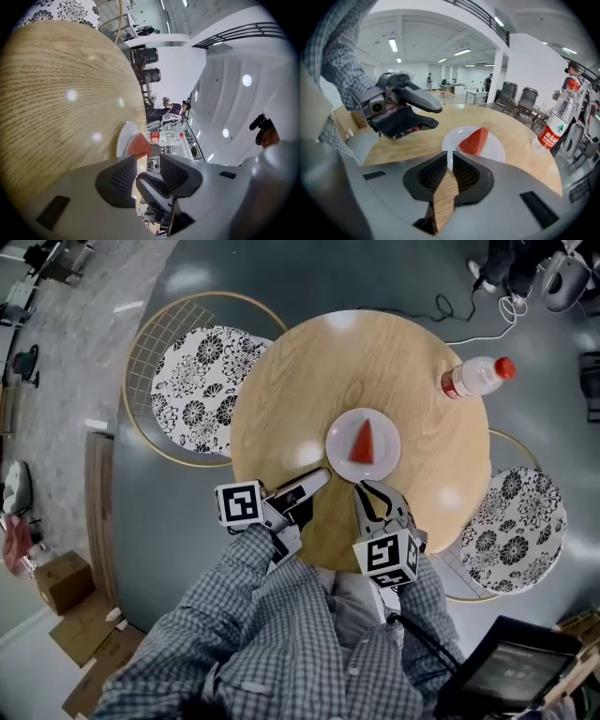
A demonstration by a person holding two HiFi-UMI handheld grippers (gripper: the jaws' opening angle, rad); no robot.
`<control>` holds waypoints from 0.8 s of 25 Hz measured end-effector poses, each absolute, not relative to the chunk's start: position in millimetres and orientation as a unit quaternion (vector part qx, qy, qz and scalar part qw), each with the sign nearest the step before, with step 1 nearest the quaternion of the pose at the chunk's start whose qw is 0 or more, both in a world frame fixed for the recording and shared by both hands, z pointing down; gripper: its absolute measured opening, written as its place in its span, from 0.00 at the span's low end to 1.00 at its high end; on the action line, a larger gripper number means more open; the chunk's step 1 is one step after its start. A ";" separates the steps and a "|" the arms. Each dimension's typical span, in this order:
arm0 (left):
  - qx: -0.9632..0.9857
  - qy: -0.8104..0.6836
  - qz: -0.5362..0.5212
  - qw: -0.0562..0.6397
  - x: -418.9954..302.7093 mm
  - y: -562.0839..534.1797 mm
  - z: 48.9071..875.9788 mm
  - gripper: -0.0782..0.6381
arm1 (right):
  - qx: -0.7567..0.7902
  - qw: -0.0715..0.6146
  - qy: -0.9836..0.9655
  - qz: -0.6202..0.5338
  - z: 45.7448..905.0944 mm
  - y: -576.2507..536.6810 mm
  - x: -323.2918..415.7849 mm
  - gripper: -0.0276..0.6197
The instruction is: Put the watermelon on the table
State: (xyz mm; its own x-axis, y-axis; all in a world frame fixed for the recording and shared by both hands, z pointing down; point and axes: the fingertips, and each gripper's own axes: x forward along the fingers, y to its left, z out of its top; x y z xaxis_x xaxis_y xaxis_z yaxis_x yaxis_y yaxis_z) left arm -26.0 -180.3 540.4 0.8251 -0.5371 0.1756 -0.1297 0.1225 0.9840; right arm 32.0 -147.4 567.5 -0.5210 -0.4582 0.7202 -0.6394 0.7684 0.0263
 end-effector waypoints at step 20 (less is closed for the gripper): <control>0.773 -0.255 -0.157 0.559 -4.9 -97.2 441.3 0.12 | 0.458 0.103 -0.825 0.315 456.4 -80.1 100.6 0.05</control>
